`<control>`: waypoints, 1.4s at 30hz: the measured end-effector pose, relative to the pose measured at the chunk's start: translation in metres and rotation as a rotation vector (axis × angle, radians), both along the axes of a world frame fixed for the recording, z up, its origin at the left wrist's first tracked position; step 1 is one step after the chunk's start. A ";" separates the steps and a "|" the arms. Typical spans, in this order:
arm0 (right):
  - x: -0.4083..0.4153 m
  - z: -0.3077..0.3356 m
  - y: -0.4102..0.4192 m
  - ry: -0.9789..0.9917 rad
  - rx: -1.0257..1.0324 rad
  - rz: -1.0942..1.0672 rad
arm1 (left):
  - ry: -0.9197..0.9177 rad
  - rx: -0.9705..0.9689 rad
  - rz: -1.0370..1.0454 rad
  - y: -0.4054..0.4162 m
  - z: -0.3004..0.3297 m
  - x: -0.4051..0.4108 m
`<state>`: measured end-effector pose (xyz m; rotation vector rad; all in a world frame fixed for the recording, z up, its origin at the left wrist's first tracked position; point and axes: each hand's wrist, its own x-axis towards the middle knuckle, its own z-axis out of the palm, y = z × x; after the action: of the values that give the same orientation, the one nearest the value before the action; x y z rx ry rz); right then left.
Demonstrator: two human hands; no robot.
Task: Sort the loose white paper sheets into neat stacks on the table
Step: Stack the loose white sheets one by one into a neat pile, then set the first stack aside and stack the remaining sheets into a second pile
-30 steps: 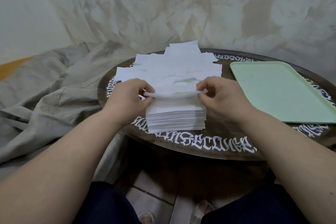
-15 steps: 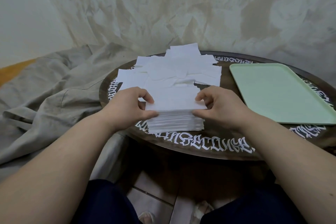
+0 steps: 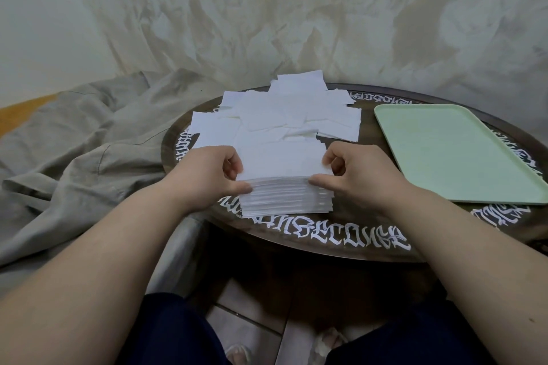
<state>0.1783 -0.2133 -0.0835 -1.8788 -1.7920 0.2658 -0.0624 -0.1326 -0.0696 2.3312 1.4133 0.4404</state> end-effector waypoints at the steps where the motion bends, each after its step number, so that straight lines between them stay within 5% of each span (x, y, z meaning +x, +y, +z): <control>1: 0.001 0.000 0.000 0.003 -0.003 -0.006 | -0.003 -0.009 0.000 0.000 0.000 0.000; 7: 0.001 -0.002 0.001 -0.081 0.002 -0.019 | 0.004 -0.028 0.010 0.002 -0.002 0.001; 10: -0.005 0.002 0.002 -0.178 0.080 0.025 | -0.009 0.114 0.035 0.003 -0.005 0.006; 13: -0.016 -0.004 0.003 -0.297 -0.051 0.167 | 0.037 0.163 -0.092 0.001 -0.010 0.017; 18: -0.020 -0.021 0.006 -0.390 -0.314 0.230 | 0.239 -0.044 -0.197 0.001 -0.027 0.024; 25: -0.018 -0.025 0.009 0.189 -0.170 -0.010 | -0.283 -0.337 0.159 0.004 -0.034 0.018; 29: -0.021 -0.025 0.009 0.292 -0.258 -0.053 | -0.400 -0.493 0.211 0.003 -0.038 0.020; 42: 0.027 -0.019 -0.012 0.461 -0.264 -0.233 | -0.383 -0.458 0.090 -0.013 -0.042 0.085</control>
<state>0.2049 -0.2255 -0.1023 -1.9772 -1.2662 0.8088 0.0223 -0.1455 -0.1120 1.7187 1.2737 0.4957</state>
